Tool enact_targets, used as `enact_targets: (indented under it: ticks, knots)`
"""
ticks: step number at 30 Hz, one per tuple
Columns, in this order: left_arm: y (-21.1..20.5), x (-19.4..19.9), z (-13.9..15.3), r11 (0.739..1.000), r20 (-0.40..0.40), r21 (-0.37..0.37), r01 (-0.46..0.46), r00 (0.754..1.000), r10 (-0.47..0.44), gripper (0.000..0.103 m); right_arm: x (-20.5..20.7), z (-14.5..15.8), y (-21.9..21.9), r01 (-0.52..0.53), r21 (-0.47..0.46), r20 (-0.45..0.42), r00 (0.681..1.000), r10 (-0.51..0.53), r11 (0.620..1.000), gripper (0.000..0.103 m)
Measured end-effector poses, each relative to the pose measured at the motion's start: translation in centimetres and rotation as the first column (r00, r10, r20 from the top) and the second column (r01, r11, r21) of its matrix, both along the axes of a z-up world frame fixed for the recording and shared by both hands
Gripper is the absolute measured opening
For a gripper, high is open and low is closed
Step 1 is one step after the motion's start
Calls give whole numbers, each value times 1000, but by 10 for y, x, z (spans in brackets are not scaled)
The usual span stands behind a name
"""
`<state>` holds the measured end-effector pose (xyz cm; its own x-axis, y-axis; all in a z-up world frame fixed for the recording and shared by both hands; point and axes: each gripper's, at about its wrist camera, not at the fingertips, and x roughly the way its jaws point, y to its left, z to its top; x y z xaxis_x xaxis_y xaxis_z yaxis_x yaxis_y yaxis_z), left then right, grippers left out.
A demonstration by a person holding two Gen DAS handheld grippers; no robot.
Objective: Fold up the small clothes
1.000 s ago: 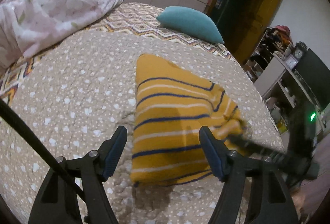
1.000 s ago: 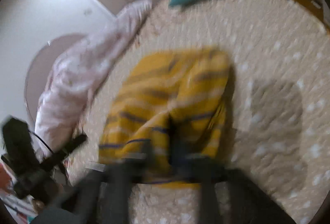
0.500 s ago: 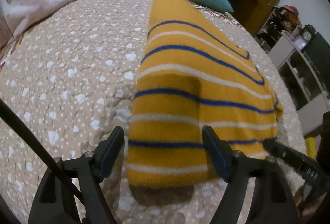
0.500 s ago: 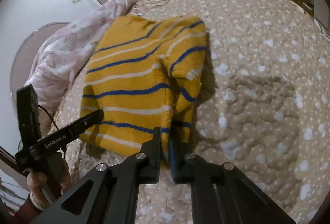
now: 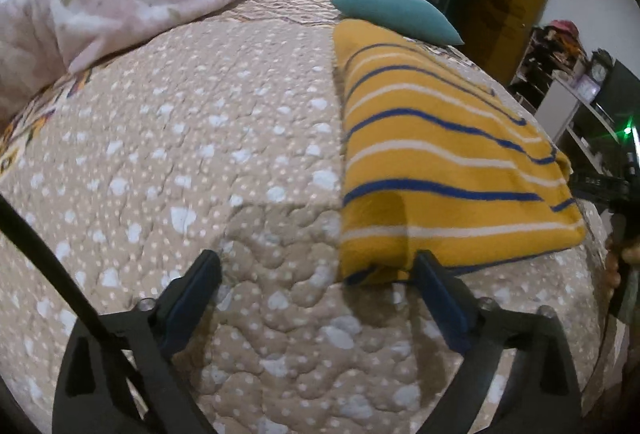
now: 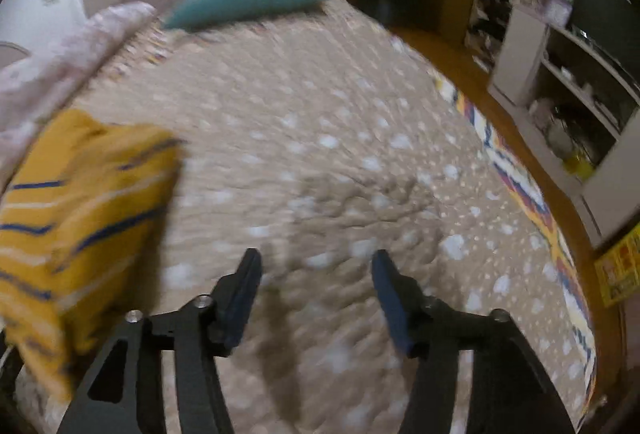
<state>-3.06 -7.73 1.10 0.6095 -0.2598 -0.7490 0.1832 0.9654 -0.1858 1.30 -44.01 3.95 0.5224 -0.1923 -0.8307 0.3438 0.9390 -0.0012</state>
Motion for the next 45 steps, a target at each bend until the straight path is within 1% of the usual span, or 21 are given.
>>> enact_targets:
  ticks: [2, 3, 4, 5, 7, 8, 16, 24, 30, 45]
  knots:
    - [-2, 1, -4, 1000, -13, 6, 8, 1000, -8, 101, 8, -11, -11, 15, 16, -18, 1000, -15, 1000, 81]
    - [-4, 1, -4, 1000, -11, 16, 10, 1000, -10, 101, 12, -14, -11, 9, 5, -21, 1000, -9, 1000, 85]
    - [-7, 1, -5, 999, -8, 31, 12, 1000, -12, 101, 14, -16, -11, -3, -15, -15, 1000, 3, 1000, 95]
    - [-10, 0, -7, 999, -5, 51, 14, 1000, -14, 102, 14, -19, -9, -19, -29, 6, 1000, 19, 999, 103]
    - [-13, 1, -8, 997, -5, 73, 16, 1000, -15, 102, 16, -24, -6, -37, -41, 4, 999, 37, 998, 103]
    - [-14, 0, -7, 997, -6, 72, 15, 1000, -15, 102, 19, -21, 1, -36, -46, 10, 999, 36, 998, 103]
    - [-12, 0, -7, 998, -10, 60, 15, 1000, -15, 102, 16, -21, 0, -35, -46, 15, 999, 36, 998, 103]
    - [-12, 1, -8, 998, -12, 61, 14, 1000, -13, 102, 16, -21, 1, -35, -47, 14, 999, 35, 998, 103]
    - [-14, 2, -9, 997, -19, 77, 16, 1000, -15, 103, 16, -21, 1, -34, -47, 14, 999, 35, 998, 103]
    - [-14, 2, -9, 997, -19, 75, 16, 1000, -15, 103, 16, -21, 1, -34, -48, 14, 999, 35, 998, 103]
